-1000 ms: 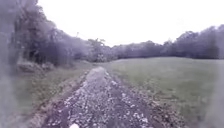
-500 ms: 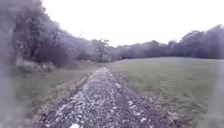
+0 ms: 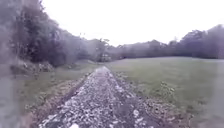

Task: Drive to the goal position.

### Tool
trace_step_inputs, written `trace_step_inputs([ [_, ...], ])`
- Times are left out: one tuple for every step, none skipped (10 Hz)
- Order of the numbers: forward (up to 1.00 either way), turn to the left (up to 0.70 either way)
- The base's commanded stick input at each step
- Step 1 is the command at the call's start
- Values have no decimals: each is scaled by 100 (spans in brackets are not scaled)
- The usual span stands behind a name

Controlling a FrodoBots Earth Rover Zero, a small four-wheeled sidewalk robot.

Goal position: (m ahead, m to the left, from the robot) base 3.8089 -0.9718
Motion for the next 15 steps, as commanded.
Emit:
trace_step_inputs([
  [70, 0],
  [70, 0],
  [70, 0],
  [70, 0],
  [70, 0],
  [70, 0],
  [70, 0],
  [70, 0],
  [70, 0],
  [70, 0],
  [70, 0],
  [70, 0],
  [70, 0],
  [70, 0],
  [70, 0],
])
